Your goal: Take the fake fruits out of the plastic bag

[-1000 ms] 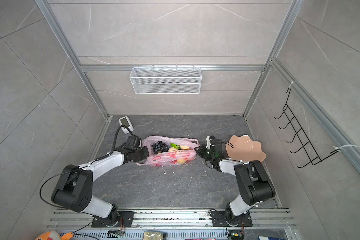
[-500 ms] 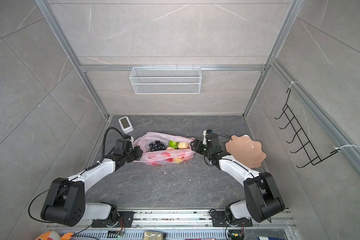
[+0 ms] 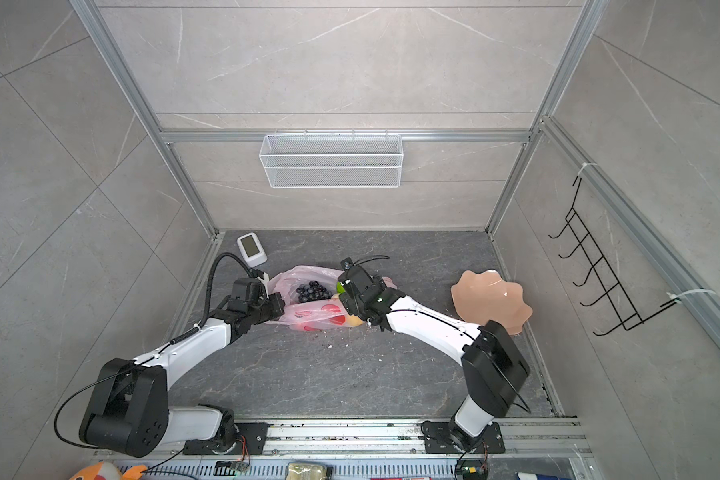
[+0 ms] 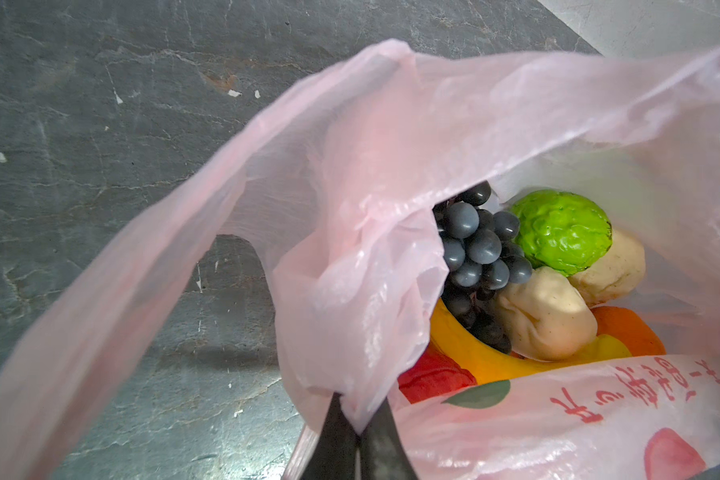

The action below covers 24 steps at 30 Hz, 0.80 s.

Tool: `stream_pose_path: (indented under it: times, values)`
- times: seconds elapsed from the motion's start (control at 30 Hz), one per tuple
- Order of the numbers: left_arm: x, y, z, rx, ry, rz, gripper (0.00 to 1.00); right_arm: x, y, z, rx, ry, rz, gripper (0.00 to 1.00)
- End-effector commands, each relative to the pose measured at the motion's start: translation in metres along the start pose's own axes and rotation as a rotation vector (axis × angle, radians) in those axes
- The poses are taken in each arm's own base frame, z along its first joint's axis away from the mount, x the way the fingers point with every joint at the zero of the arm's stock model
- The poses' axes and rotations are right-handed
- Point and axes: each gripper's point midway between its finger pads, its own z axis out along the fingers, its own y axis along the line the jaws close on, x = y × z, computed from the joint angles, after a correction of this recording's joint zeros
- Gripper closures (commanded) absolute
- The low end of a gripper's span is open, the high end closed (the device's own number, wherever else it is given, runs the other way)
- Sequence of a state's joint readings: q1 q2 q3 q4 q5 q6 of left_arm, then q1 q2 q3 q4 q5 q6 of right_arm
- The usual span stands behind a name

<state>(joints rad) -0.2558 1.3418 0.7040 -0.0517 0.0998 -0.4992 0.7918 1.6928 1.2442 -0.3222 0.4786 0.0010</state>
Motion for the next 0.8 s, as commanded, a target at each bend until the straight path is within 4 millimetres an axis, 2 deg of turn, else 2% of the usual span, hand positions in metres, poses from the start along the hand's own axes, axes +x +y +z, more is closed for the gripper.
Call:
stream_pose_path:
  times: [0.0, 0.13, 0.2, 0.23, 0.3, 0.33, 0.43, 0.53, 0.63, 0.77]
  values:
    - [-0.007, -0.001, -0.009, 0.0, -0.046, 0.038, 1.0, -0.002, -0.017, 0.021, 0.1, 0.058, -0.126, 0.12]
    - [-0.004, 0.005, -0.01, -0.024, -0.056, 0.043, 1.0, -0.004, -0.034, 0.05, 0.095, 0.123, -0.063, 0.2]
    - [-0.002, 0.011, -0.01, -0.051, -0.063, 0.042, 1.0, -0.005, -0.036, 0.062, 0.026, 0.131, -0.012, 0.34]
    - [-0.002, 0.015, -0.01, -0.063, -0.07, 0.038, 1.0, -0.005, -0.036, 0.067, -0.026, 0.135, 0.028, 0.45]
    - [-0.003, 0.023, -0.012, -0.105, -0.083, 0.032, 1.0, -0.007, -0.039, 0.074, -0.138, 0.14, 0.139, 0.77]
    - [-0.004, 0.03, -0.014, -0.14, -0.093, 0.019, 1.0, -0.008, -0.045, 0.078, -0.183, 0.142, 0.219, 0.84]
    - [-0.007, 0.041, -0.02, -0.166, -0.129, -0.012, 1.0, -0.009, -0.065, 0.088, -0.293, 0.147, 0.425, 0.91]
    - [-0.008, 0.048, -0.02, -0.167, -0.136, -0.036, 1.0, -0.012, -0.075, 0.1, -0.369, 0.138, 0.554, 0.93]
    - [-0.005, 0.038, -0.012, -0.115, -0.095, -0.021, 1.0, -0.021, -0.065, 0.105, -0.437, 0.137, 0.551, 0.92]
    - [-0.005, 0.026, -0.007, -0.075, -0.077, 0.019, 1.0, -0.043, -0.045, 0.104, -0.482, 0.124, 0.513, 0.85]
